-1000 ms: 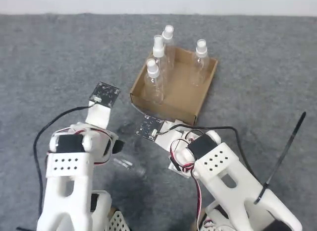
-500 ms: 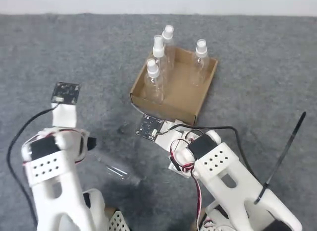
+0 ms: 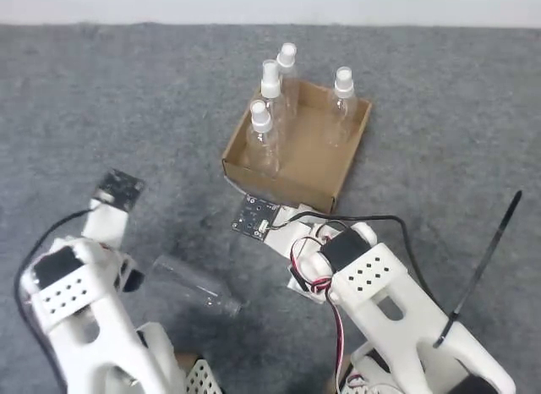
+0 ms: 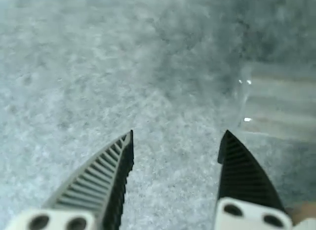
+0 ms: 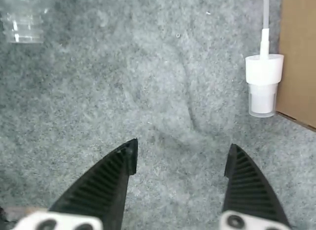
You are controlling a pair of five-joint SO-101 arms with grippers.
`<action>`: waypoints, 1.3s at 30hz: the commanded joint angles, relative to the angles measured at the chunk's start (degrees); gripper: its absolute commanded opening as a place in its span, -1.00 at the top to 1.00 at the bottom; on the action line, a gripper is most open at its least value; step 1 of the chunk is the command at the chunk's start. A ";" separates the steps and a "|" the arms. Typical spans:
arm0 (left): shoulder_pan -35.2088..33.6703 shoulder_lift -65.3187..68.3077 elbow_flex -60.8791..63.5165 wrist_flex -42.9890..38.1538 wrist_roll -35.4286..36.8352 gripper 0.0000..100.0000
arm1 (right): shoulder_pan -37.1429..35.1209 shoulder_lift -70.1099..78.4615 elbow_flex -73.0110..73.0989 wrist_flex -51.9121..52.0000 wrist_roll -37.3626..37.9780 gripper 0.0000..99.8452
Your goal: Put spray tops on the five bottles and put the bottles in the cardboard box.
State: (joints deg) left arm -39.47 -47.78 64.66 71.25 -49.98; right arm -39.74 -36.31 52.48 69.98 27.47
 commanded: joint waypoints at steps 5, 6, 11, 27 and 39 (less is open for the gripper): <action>4.40 0.00 8.66 -7.82 -5.80 0.48 | 0.22 -3.21 -0.44 0.31 -0.79 0.54; 6.07 0.00 8.92 -7.82 -5.63 0.48 | 0.22 -3.21 -0.44 0.31 -0.79 0.54; 15.38 -0.09 8.40 -8.18 6.33 0.49 | 0.22 -3.21 -0.44 0.31 -0.79 0.54; 27.87 -0.09 7.69 -14.24 36.48 0.49 | -0.22 -3.30 -0.79 0.57 -0.79 0.54; 21.63 -0.09 6.90 -14.33 38.59 0.49 | -3.47 -3.30 -5.89 0.04 -4.22 0.54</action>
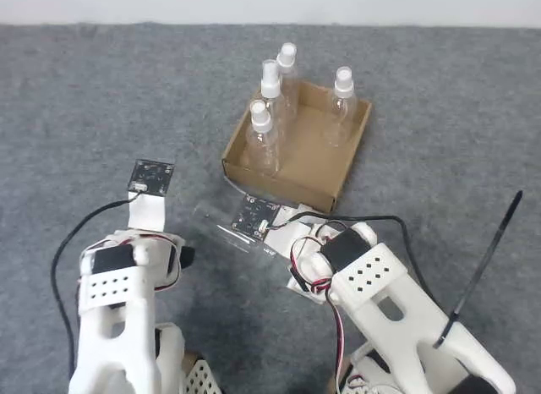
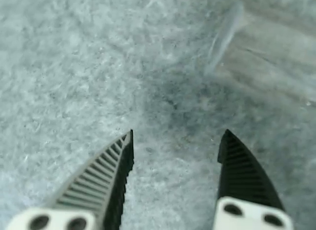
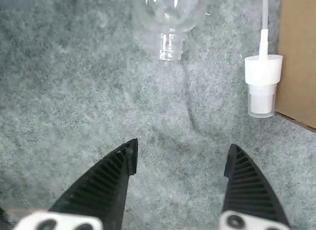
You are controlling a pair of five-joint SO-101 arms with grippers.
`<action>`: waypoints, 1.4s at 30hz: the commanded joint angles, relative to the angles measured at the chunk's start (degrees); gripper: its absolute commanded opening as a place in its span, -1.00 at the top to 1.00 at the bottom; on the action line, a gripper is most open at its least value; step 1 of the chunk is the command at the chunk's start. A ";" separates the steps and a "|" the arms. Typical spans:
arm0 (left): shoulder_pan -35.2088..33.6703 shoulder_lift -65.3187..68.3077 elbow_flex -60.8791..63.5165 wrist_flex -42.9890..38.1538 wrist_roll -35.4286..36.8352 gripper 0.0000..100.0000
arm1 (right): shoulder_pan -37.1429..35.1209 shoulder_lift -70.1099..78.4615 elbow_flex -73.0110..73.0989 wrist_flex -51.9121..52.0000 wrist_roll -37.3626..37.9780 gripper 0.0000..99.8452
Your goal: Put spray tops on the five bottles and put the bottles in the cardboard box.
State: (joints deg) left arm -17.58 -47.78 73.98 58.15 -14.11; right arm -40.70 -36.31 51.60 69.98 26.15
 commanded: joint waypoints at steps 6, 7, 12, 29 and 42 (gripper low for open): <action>-0.35 -0.09 -2.42 -1.32 3.25 0.49 | -9.19 -2.51 -9.93 -0.31 -5.45 0.54; -0.35 -0.09 -2.42 -1.32 3.34 0.49 | -9.54 -2.51 -10.37 -1.54 -5.45 0.54; -0.35 -0.09 -2.42 -1.32 3.34 0.49 | -9.80 -2.51 -10.37 -8.84 -5.45 0.54; -6.24 -0.09 -2.68 -3.25 3.52 0.49 | -12.70 9.98 -10.73 -27.03 -5.45 0.54; -6.24 -0.09 -2.68 -3.25 3.43 0.49 | -13.58 22.73 -10.73 -34.42 -5.27 0.54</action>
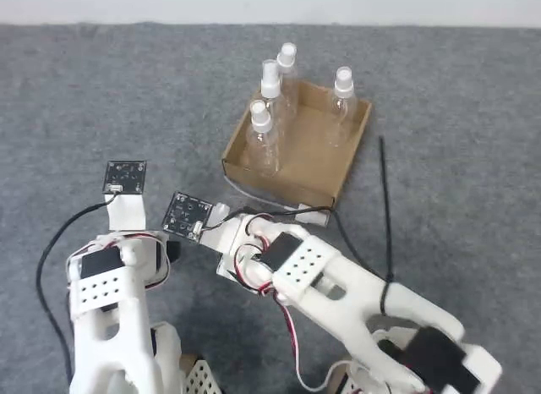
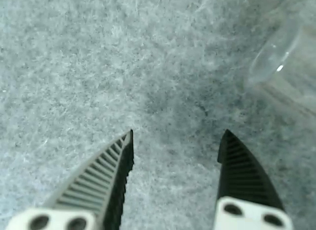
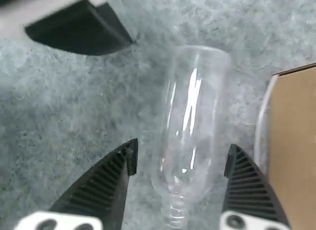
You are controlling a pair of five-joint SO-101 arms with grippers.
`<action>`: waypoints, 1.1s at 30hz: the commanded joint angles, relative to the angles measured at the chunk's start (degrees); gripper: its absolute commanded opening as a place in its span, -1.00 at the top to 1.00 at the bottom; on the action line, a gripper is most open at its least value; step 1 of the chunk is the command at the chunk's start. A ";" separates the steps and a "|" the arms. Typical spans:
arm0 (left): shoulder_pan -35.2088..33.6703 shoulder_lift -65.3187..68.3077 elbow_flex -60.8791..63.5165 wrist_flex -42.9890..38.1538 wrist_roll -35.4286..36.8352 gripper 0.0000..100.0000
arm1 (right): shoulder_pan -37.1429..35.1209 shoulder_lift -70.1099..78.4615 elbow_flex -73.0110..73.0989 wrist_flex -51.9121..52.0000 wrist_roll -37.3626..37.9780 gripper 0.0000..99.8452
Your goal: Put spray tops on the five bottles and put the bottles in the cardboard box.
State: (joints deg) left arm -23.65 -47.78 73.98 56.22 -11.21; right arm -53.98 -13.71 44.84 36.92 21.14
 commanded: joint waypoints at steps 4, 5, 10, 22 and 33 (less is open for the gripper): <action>-0.18 -0.09 -2.68 -1.32 0.53 0.49 | 1.10 2.51 -3.96 -1.36 -0.09 0.54; -0.18 -0.09 -2.59 -1.32 0.53 0.49 | 1.80 3.12 -3.96 -1.36 0.00 0.54; -0.18 -0.09 -2.59 -1.32 0.53 0.49 | 3.03 5.41 -3.96 -1.10 0.00 0.55; -0.18 -0.09 -2.51 -1.32 0.53 0.49 | 3.21 2.59 -3.87 3.82 0.00 0.83; -0.18 -0.09 -2.33 -1.32 0.53 0.49 | 5.05 -9.80 -3.52 14.81 -0.44 0.84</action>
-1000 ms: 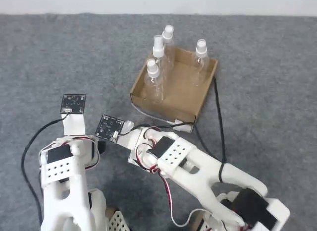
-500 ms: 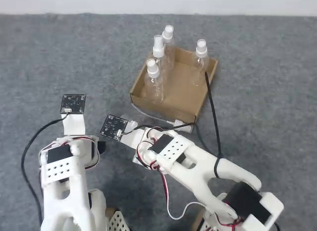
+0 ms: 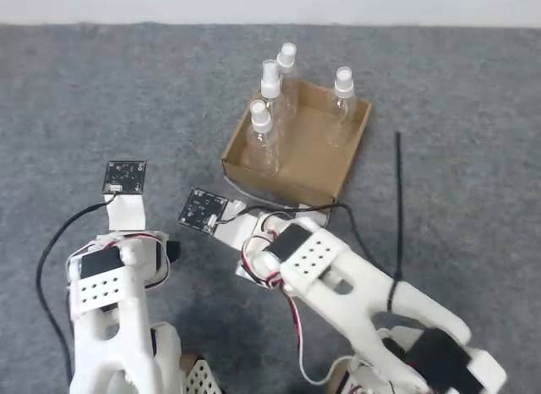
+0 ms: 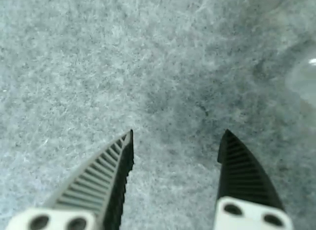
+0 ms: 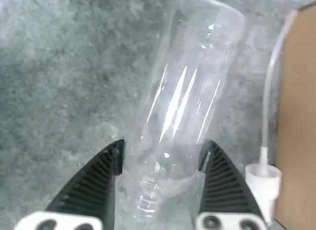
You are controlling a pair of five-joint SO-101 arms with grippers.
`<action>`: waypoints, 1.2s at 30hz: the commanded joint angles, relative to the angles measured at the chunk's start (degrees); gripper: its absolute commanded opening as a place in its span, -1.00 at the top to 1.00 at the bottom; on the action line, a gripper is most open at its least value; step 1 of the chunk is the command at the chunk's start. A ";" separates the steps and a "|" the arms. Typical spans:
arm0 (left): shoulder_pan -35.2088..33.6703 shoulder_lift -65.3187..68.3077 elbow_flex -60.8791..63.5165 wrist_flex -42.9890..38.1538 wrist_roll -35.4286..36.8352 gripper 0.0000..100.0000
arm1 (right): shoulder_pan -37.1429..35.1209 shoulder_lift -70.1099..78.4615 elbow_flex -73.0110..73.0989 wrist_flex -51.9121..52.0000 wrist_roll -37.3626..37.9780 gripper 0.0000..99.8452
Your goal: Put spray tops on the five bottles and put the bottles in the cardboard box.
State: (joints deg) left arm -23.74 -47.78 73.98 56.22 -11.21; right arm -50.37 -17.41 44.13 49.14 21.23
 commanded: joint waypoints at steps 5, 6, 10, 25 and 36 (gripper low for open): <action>-0.09 -0.09 -2.33 -1.32 0.35 0.49 | 1.71 -10.24 -2.81 5.85 -0.53 0.84; -0.09 -0.09 -2.33 -1.32 0.35 0.49 | 1.71 -10.86 -2.81 6.37 -0.62 0.84; -0.09 -0.09 -2.33 -1.32 0.35 0.49 | 1.71 -12.70 -2.73 8.13 -0.62 0.85; 0.09 -0.09 -2.33 -1.32 0.26 0.49 | 3.21 -27.38 2.37 9.01 -0.62 0.85; 0.18 0.00 -2.33 -2.55 0.44 0.49 | 7.52 -41.27 6.07 9.36 -0.53 0.85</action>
State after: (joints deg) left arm -23.82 -47.78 73.98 56.22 -11.21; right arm -43.60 -53.19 50.29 57.93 21.32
